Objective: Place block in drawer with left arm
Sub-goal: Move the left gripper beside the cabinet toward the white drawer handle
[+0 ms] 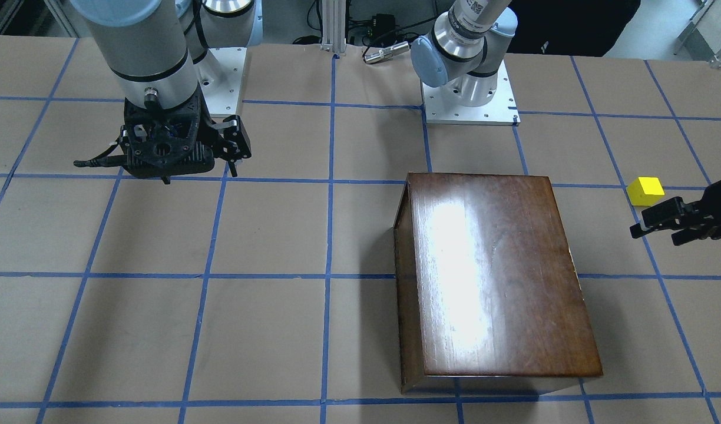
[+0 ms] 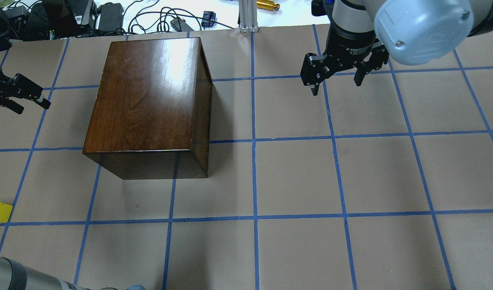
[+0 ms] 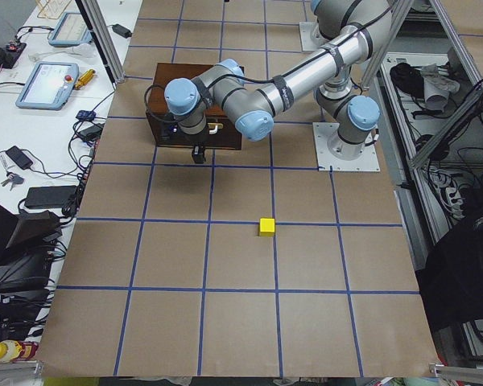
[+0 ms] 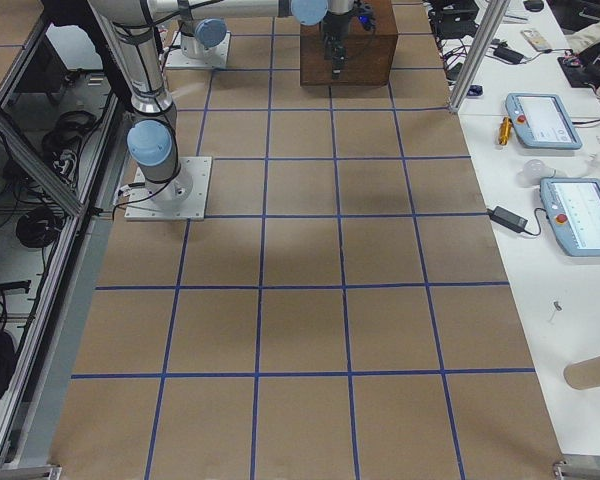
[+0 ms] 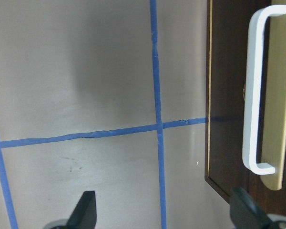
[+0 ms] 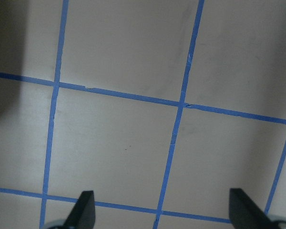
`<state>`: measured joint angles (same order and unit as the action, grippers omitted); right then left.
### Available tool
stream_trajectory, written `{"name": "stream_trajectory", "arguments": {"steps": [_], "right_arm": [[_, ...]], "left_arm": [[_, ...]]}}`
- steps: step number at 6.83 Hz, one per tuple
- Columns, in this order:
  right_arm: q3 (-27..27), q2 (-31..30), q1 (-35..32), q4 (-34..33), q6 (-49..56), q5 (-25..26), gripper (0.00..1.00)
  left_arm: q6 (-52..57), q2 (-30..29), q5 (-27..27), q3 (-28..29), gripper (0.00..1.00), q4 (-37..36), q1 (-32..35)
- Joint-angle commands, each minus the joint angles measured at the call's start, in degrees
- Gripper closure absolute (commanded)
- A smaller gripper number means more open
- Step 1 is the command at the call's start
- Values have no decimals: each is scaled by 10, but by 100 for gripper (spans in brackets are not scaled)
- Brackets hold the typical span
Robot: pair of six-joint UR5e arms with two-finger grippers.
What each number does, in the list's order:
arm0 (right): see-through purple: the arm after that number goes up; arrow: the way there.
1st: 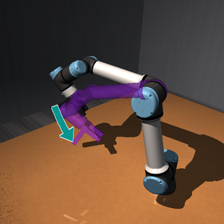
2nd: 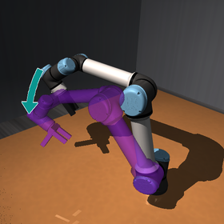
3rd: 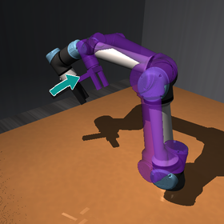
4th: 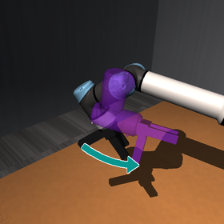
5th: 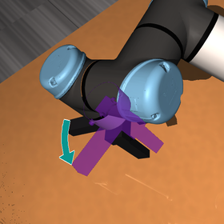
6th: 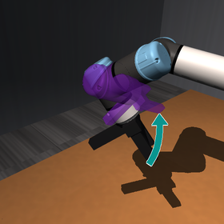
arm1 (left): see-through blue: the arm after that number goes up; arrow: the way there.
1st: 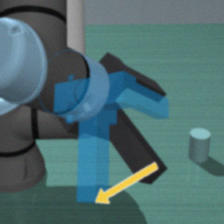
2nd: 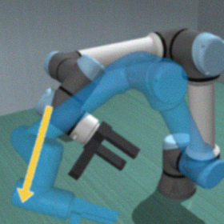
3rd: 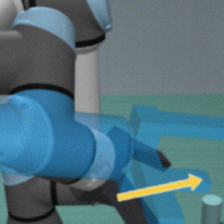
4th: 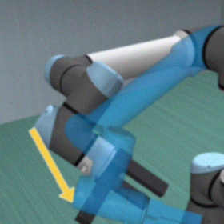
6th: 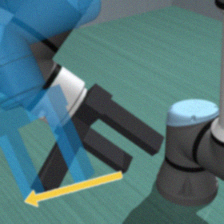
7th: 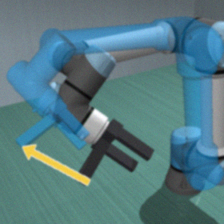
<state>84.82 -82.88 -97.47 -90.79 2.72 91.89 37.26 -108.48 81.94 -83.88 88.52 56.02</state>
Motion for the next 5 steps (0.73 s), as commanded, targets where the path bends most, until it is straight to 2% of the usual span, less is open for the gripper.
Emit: {"name": "stream_trajectory", "arguments": {"steps": [1, 3, 4, 5], "right_arm": [[0, 0, 0, 0, 0, 0, 0], [0, 0, 0, 0, 0, 0, 0], [0, 0, 0, 0, 0, 0, 0], [0, 0, 0, 0, -1, 0, 0]], "left_arm": [[5, -20, -39, -6, 0, -2, 0], [-2, -47, -70, -5, 0, 0, 1], [-2, -53, -109, -8, 0, 6, 1], [3, -60, -123, -17, 0, 9, 4]]}}
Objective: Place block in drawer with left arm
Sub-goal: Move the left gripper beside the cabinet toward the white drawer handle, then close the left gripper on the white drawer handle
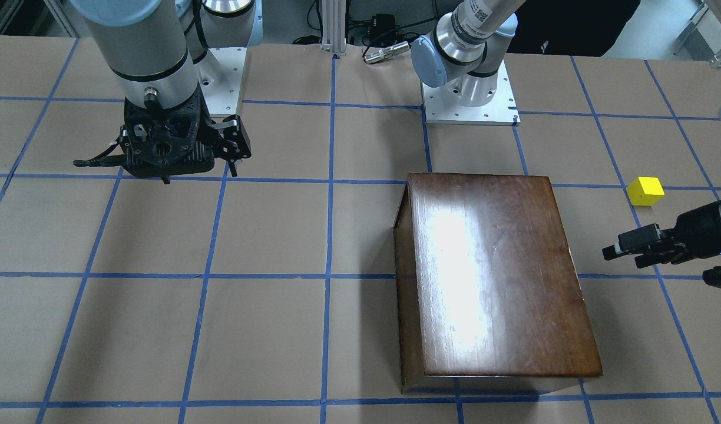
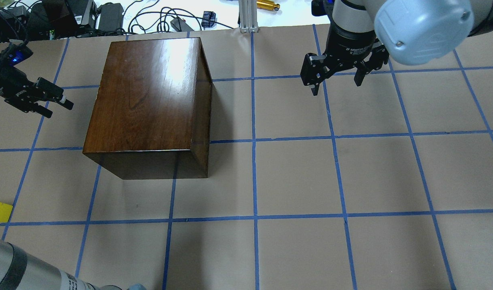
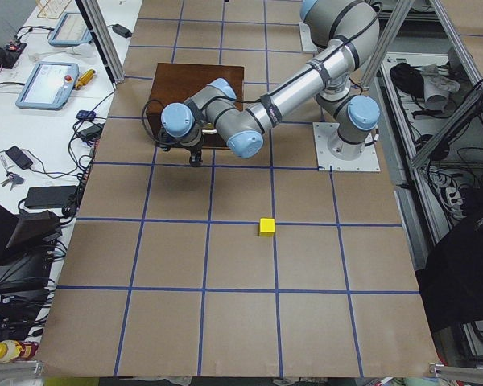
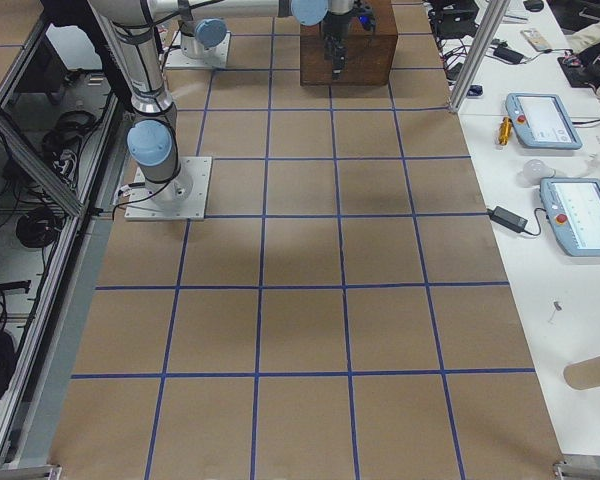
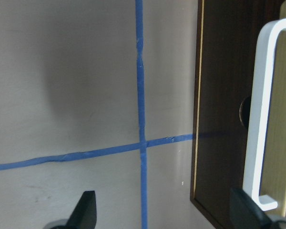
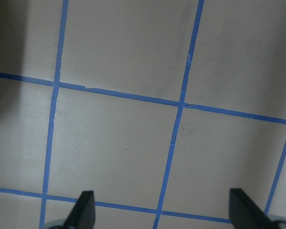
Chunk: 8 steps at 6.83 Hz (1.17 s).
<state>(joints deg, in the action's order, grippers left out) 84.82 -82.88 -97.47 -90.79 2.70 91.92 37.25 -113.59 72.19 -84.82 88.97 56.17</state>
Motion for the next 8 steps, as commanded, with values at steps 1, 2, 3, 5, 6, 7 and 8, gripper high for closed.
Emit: {"name": "stream_trajectory", "arguments": {"steps": [1, 2, 3, 5, 6, 7, 8], "right_arm": [[0, 0, 0, 0, -1, 0, 0], [0, 0, 0, 0, 0, 0, 0], [0, 0, 0, 0, -1, -1, 0], [0, 0, 0, 0, -1, 0, 0], [0, 0, 0, 0, 0, 0, 0], [0, 0, 0, 0, -1, 0, 0], [0, 0, 0, 0, -1, -1, 0]], "left_arm": [[8, -15, -31, -10, 0, 3, 5], [11, -19, -40, -10, 0, 4, 9], [14, -21, -62, -10, 0, 7, 16], [19, -26, -64, -10, 0, 6, 24], [30, -29, -63, -10, 0, 6, 25], [40, -35, -64, -10, 0, 6, 25], [40, -41, -64, -10, 0, 5, 27]]}}
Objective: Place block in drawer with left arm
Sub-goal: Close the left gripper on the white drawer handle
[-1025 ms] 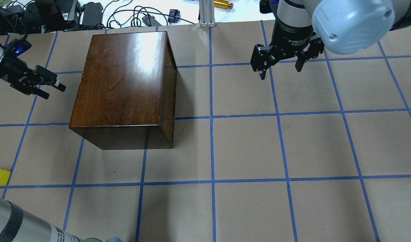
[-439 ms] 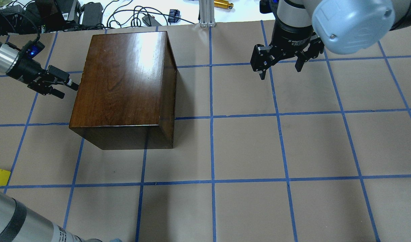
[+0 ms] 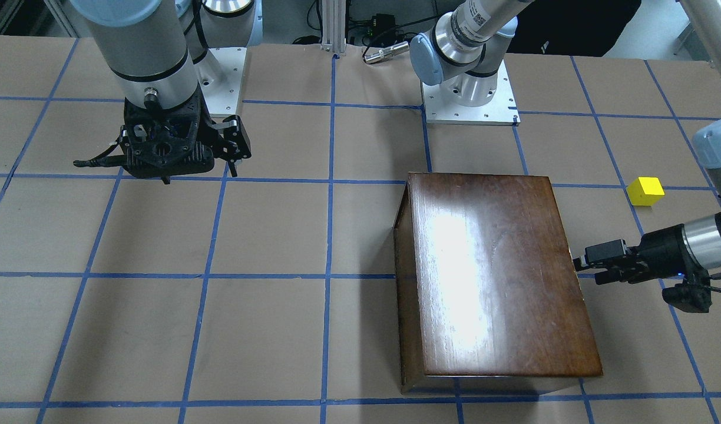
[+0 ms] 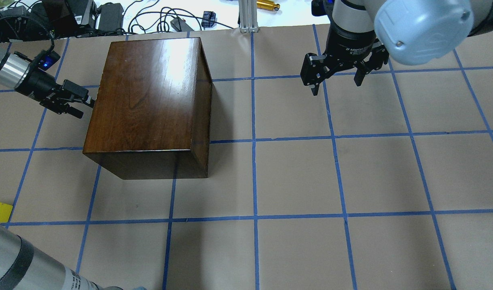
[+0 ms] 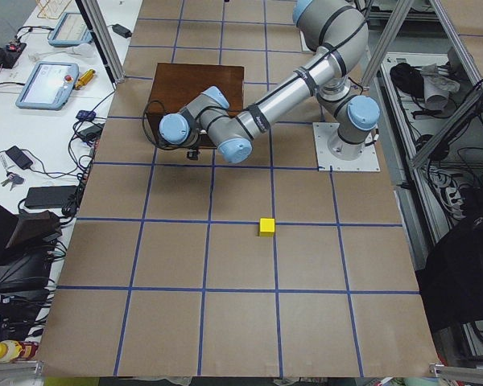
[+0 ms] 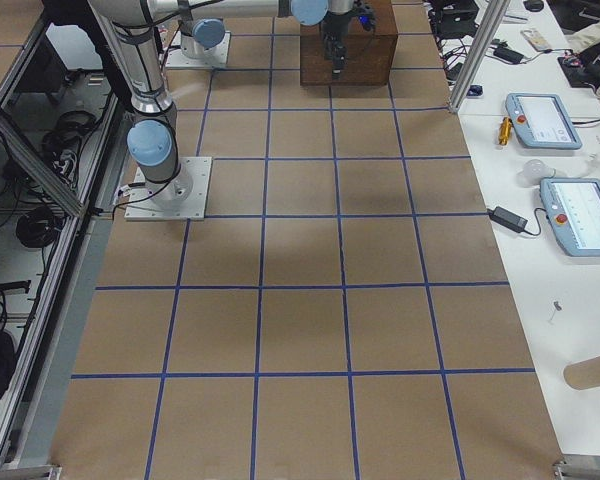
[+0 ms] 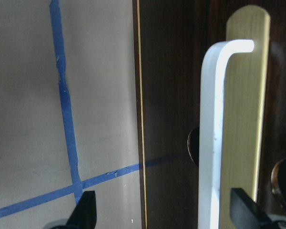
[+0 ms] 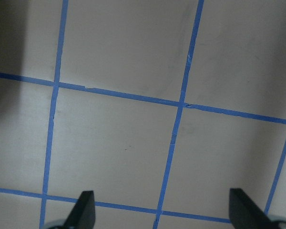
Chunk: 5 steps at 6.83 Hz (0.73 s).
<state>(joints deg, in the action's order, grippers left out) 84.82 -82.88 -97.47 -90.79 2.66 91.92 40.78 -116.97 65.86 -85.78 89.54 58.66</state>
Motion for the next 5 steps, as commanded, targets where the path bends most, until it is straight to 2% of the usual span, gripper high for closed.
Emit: {"name": "stream_trajectory", "arguments": {"steps": [1, 5], "right_arm": [[0, 0, 0, 0, 0, 0, 0], [0, 0, 0, 0, 1, 0, 0]], "left_arm": [[4, -11, 1, 0, 0, -6, 12], [5, -20, 8, 6, 0, -9, 13]]}}
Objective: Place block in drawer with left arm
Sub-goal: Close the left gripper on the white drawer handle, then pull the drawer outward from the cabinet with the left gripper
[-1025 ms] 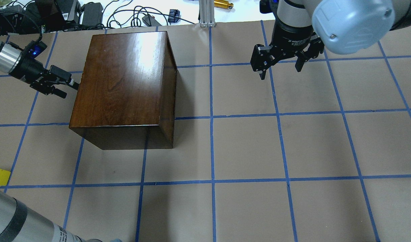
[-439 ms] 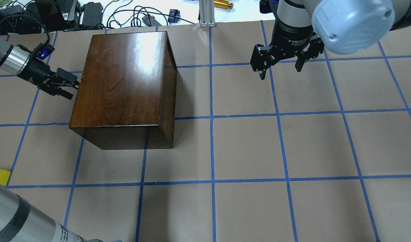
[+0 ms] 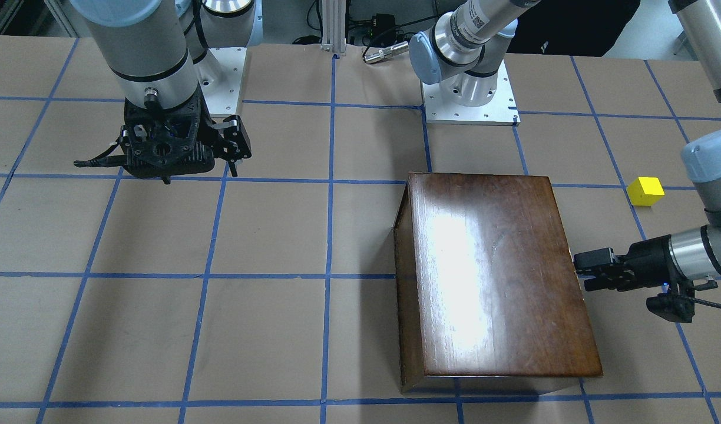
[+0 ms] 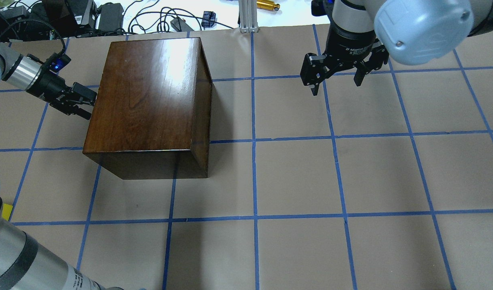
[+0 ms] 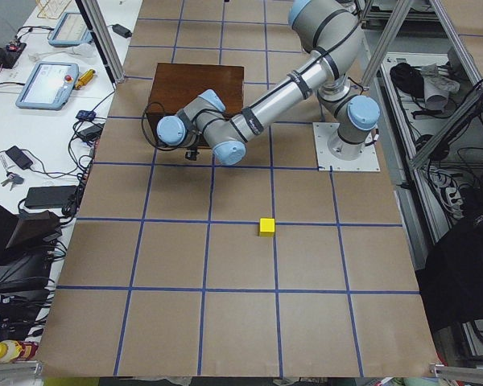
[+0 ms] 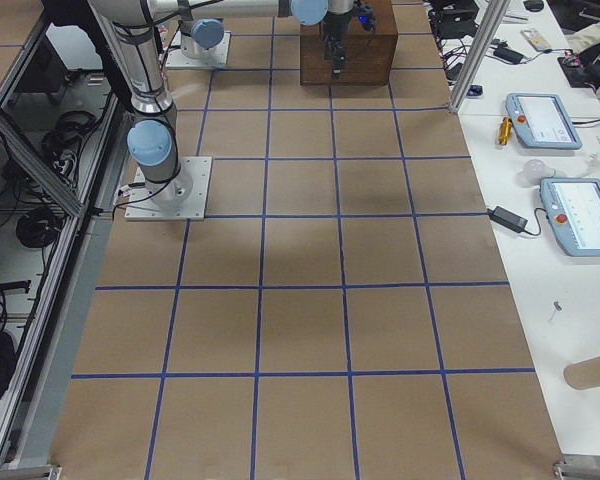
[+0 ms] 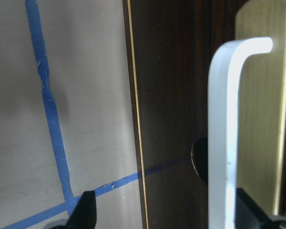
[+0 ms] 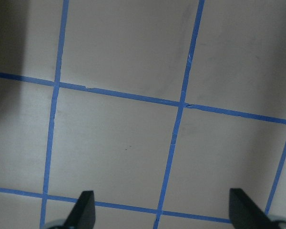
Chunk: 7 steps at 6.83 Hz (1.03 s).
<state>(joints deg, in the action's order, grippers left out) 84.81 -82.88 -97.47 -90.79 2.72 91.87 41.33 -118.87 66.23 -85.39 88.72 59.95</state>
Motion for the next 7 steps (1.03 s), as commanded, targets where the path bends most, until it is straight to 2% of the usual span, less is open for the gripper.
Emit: {"name": "stream_trajectory", "arguments": {"steps": [1, 4, 7], "right_arm": [[0, 0, 0, 0, 0, 0, 0], [0, 0, 0, 0, 0, 1, 0], [0, 0, 0, 0, 0, 1, 0]], "left_arm": [[0, -3, 4, 2, 0, -4, -3], [2, 0, 8, 3, 0, -5, -44], [8, 7, 35, 5, 0, -7, -98]]}}
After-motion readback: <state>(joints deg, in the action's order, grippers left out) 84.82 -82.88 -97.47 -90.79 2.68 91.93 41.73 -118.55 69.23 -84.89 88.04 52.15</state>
